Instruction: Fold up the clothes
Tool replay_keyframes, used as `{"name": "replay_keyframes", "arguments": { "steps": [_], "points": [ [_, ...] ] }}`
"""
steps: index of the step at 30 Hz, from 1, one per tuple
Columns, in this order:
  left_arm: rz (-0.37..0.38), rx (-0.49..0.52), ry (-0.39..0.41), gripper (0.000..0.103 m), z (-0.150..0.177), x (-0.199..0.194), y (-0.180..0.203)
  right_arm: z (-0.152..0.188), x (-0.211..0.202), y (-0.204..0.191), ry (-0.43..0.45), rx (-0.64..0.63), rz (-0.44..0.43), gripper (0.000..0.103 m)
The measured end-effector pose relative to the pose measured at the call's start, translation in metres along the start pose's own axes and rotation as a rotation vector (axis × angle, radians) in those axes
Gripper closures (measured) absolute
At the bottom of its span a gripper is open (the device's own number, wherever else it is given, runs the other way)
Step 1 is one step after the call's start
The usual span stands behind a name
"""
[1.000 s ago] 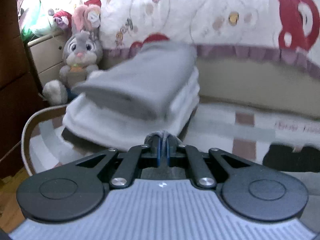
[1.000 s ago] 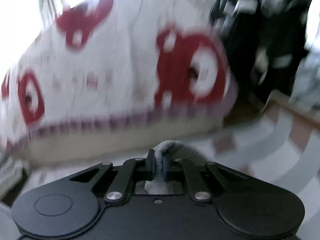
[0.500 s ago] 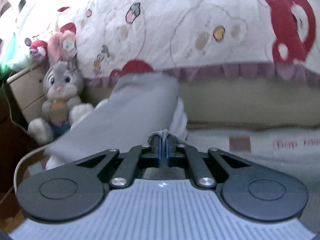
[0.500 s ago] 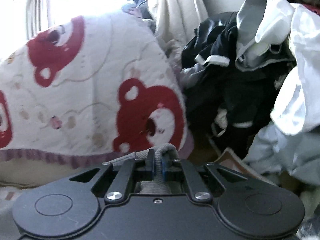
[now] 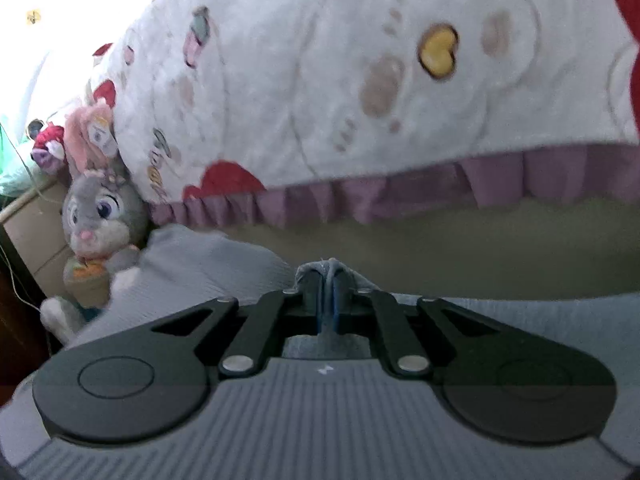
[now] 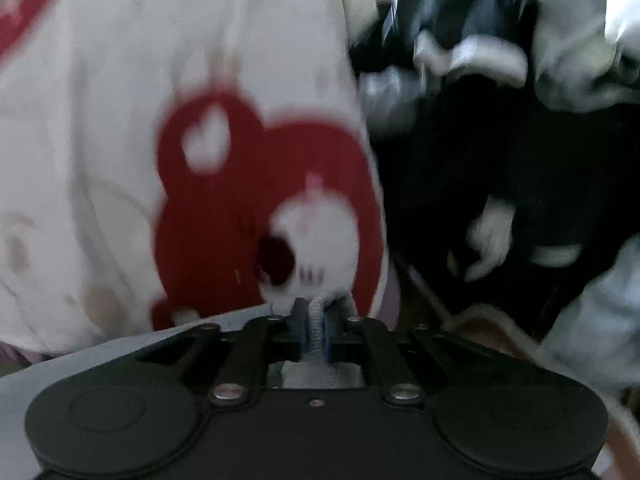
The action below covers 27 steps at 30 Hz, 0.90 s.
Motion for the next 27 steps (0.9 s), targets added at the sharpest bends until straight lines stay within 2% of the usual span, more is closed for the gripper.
{"name": "replay_keyframes", "arguments": {
  "steps": [1, 2, 3, 5, 6, 7, 8, 10, 12, 14, 17, 19, 20, 21, 25, 27],
  "points": [
    [0.029, -0.005, -0.022, 0.09, 0.004, 0.002, 0.003, 0.008, 0.01, -0.001, -0.047, 0.026, 0.007, 0.082],
    [0.057, -0.011, -0.044, 0.089, 0.007, 0.003, 0.006, 0.016, 0.018, -0.002, -0.087, 0.048, 0.011, 0.058],
    [0.086, -0.016, -0.065, 0.088, 0.011, 0.005, 0.009, 0.024, 0.019, -0.002, -0.104, 0.059, 0.008, 0.051],
    [0.125, -0.016, -0.091, 0.074, 0.018, 0.004, 0.014, 0.038, 0.019, -0.001, -0.133, 0.076, 0.0, 0.051],
    [0.117, -0.017, -0.086, 0.054, 0.022, -0.003, 0.011, 0.043, 0.012, 0.001, -0.127, 0.071, -0.012, 0.049],
    [0.108, -0.03, -0.088, 0.044, 0.027, -0.009, 0.007, 0.05, 0.002, 0.004, -0.131, 0.08, -0.025, 0.045],
    [0.122, -0.049, -0.089, 0.044, 0.033, -0.017, 0.003, 0.057, -0.008, 0.008, -0.135, 0.088, -0.037, 0.045],
    [0.198, -0.062, -0.093, 0.044, 0.053, -0.037, -0.002, 0.076, -0.037, 0.016, -0.136, 0.107, -0.069, 0.045],
    [0.242, -0.015, -0.103, 0.044, 0.082, -0.061, -0.003, 0.105, -0.079, 0.023, -0.132, 0.137, -0.114, 0.045],
    [0.245, 0.056, -0.12, 0.044, 0.117, -0.087, -0.002, 0.142, -0.126, 0.029, -0.126, 0.195, -0.157, 0.045],
    [0.279, 0.099, -0.207, 0.044, 0.169, -0.122, -0.002, 0.206, -0.197, 0.032, -0.093, 0.315, -0.252, 0.045],
    [0.301, 0.065, -0.278, 0.044, 0.195, -0.141, -0.01, 0.252, -0.233, 0.022, -0.063, 0.381, -0.324, 0.044],
    [0.303, 0.04, -0.304, 0.044, 0.206, -0.151, -0.016, 0.267, -0.241, 0.013, -0.086, 0.39, -0.342, 0.043],
    [0.3, 0.014, -0.323, 0.044, 0.215, -0.158, -0.024, 0.275, -0.243, -0.003, -0.13, 0.363, -0.36, 0.042],
    [0.286, -0.091, -0.411, 0.043, 0.245, -0.175, -0.056, 0.269, -0.256, -0.092, -0.164, 0.074, -0.542, 0.043],
    [0.3, -0.145, -0.446, 0.042, 0.257, -0.176, -0.068, 0.268, -0.261, -0.137, -0.178, -0.016, -0.638, 0.043]
  ]
}}
Point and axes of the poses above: each gripper's, at about its wrist camera, not at the fingertips, and x roughly the way its jaws point, y to its right, z to its underside, the point moved 5 cm from there along x, roughly the way its jaws point, and after that the axes turned 5 degrees about -x, right-handed, at the moved point
